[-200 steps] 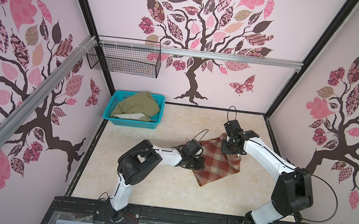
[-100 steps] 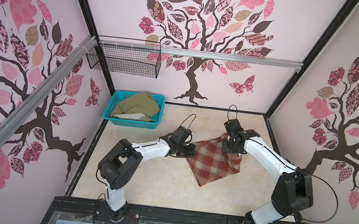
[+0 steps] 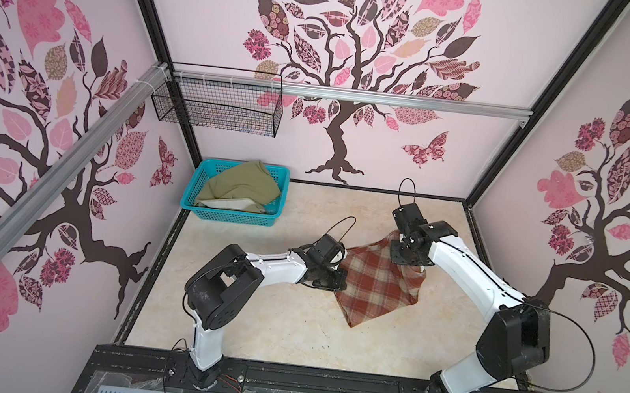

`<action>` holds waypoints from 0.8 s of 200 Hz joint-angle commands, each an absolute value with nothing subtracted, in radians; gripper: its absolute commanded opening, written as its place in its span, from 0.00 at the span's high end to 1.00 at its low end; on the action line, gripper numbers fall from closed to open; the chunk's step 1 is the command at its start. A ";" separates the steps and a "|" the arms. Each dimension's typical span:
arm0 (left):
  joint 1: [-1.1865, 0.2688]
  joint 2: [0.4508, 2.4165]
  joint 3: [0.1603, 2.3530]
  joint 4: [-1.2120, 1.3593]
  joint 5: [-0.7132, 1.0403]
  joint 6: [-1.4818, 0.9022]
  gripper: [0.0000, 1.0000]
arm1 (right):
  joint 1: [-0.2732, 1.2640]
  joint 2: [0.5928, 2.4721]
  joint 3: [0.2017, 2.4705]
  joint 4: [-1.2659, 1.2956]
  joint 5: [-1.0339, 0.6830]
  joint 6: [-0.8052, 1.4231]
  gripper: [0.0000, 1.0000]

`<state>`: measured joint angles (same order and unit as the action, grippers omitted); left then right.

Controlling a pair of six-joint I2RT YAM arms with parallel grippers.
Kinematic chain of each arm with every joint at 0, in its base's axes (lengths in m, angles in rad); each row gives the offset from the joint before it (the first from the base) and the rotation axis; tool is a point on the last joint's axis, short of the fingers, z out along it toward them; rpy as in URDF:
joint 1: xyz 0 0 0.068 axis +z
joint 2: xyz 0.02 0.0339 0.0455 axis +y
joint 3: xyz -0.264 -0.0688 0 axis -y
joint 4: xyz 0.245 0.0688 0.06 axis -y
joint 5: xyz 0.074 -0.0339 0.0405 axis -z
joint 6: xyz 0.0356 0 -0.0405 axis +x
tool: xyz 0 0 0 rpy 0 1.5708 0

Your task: Fold and stack the skirts

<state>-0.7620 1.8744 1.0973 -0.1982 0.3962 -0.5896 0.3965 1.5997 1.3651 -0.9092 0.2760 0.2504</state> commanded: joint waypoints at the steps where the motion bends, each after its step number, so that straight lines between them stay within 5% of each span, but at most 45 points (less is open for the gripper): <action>1: -0.780 1.918 1.088 -0.154 0.404 -0.586 1.00 | 0.415 1.607 1.413 -0.966 0.342 0.262 1.00; 160: -0.890 2.092 1.152 0.012 0.439 -0.758 1.00 | 0.448 1.603 1.502 -1.005 0.385 0.272 1.00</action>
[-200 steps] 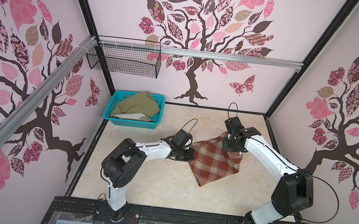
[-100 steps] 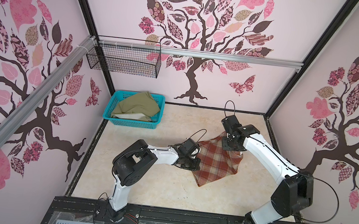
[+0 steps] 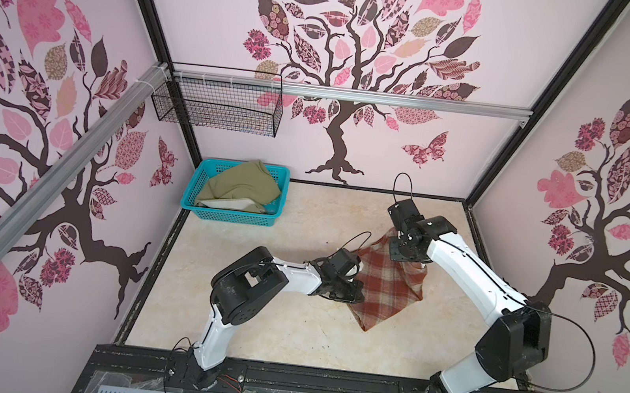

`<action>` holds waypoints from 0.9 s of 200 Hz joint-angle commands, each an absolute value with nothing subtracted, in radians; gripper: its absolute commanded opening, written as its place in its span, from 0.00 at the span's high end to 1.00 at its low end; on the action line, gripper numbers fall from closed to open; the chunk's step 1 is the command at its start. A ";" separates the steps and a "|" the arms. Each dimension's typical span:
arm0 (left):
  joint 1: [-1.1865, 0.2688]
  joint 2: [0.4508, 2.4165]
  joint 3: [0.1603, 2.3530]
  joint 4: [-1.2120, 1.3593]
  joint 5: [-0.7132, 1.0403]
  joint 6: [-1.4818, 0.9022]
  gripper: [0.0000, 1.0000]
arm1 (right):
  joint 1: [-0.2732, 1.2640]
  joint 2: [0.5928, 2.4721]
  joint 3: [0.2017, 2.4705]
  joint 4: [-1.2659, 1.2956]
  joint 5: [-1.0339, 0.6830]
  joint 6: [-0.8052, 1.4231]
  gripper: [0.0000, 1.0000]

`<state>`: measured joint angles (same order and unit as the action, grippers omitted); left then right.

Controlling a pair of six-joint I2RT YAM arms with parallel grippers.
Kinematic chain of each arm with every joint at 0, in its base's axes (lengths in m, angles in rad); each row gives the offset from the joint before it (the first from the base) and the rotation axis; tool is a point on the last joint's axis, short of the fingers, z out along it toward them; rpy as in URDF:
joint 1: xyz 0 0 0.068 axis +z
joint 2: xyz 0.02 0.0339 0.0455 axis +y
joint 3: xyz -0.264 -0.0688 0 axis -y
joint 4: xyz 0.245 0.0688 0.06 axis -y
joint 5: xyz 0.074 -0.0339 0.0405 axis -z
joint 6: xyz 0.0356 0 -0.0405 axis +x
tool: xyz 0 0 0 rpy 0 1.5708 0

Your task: Fold and stack the skirts

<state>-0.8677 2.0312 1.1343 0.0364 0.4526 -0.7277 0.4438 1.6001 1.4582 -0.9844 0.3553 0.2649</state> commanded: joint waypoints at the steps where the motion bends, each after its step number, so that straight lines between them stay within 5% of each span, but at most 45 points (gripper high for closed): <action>1: -0.891 2.094 1.154 0.010 0.440 -0.759 1.00 | 0.448 1.603 1.502 -1.006 0.385 0.273 1.00; 93: -0.786 1.821 1.067 -0.161 0.367 -0.685 1.00 | 0.476 1.572 1.378 -0.938 0.378 0.318 1.00; 180: -0.787 1.869 0.997 -0.143 0.351 -0.658 1.00 | 0.531 1.599 1.369 -0.917 0.396 0.343 1.00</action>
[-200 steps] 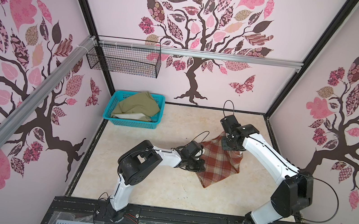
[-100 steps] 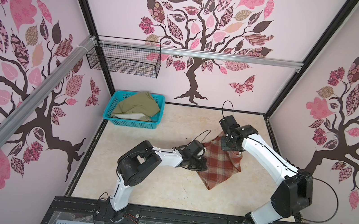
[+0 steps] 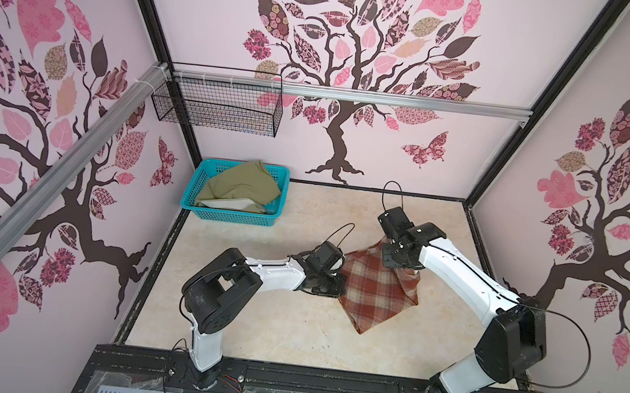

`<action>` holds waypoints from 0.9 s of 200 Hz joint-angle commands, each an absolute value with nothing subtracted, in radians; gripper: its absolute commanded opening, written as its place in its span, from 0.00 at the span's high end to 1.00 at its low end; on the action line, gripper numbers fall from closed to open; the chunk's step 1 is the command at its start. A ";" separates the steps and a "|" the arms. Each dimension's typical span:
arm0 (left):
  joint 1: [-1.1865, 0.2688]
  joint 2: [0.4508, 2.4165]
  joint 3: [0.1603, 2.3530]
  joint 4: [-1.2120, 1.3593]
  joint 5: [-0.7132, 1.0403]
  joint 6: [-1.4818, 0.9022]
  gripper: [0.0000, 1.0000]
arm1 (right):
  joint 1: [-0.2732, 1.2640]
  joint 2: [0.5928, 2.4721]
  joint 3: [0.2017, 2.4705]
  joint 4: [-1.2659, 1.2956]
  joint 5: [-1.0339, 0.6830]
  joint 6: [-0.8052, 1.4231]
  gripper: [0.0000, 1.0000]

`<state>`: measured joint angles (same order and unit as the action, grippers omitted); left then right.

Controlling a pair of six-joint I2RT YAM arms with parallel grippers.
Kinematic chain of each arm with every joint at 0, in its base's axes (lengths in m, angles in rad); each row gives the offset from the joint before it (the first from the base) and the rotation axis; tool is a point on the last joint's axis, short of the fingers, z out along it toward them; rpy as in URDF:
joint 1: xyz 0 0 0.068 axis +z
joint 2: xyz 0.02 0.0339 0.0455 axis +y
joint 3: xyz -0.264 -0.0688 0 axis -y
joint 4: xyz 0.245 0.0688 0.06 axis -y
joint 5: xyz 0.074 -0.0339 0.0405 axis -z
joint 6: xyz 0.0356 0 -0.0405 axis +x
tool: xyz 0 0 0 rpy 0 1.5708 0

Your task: Fold and stack the skirts

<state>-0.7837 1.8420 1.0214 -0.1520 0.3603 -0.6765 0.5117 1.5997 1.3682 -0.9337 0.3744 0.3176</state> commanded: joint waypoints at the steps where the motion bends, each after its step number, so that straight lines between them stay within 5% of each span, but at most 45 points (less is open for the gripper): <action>1: -0.786 1.870 0.997 -0.142 0.351 -0.658 1.00 | 0.531 1.600 1.369 -0.916 0.396 0.344 1.00; 180: -0.787 1.956 0.954 -0.073 0.346 -0.706 1.00 | 0.708 1.605 1.200 -0.754 0.300 0.496 1.00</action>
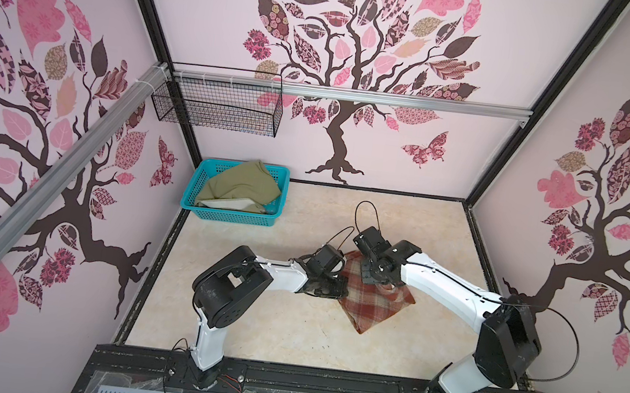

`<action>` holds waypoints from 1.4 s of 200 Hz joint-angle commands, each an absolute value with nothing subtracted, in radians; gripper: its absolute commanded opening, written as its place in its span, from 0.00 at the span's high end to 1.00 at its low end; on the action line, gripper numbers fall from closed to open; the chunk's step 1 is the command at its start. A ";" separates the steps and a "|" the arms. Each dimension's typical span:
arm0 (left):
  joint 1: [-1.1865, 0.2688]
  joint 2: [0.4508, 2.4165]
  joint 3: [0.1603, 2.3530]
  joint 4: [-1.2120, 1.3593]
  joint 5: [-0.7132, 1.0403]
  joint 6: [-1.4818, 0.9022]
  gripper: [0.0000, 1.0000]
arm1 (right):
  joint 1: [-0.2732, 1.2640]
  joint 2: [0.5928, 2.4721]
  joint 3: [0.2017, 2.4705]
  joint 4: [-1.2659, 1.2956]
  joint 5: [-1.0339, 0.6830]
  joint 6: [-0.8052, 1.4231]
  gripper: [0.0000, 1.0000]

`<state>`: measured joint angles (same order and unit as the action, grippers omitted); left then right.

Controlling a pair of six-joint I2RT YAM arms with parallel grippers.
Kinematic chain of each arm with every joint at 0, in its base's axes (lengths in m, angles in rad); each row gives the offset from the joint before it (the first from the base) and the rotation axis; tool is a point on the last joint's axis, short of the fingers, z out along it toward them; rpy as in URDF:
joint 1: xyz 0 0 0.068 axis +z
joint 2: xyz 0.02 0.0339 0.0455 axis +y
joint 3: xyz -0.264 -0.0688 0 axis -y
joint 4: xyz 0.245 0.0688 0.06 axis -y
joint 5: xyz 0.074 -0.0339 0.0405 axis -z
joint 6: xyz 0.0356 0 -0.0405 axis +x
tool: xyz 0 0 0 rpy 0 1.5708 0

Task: Fold and stack the skirts
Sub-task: 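Swing the right gripper with the skirt corner toward the left gripper, folding it over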

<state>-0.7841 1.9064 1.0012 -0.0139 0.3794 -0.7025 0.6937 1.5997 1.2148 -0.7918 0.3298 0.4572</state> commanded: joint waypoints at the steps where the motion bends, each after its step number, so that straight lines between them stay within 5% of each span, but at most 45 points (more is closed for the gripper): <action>1: -0.787 1.956 0.953 -0.073 0.346 -0.706 1.00 | 0.708 1.605 1.199 -0.753 0.299 0.496 1.00; 280: -0.799 1.854 0.900 -0.109 0.333 -0.702 1.00 | 0.750 1.638 1.155 -0.676 0.241 0.547 1.00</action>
<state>-0.7879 1.8122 0.9348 -0.0959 0.3435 -0.7078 0.7330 1.6321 1.0966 -0.6296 0.2131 0.5392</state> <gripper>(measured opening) 0.047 0.140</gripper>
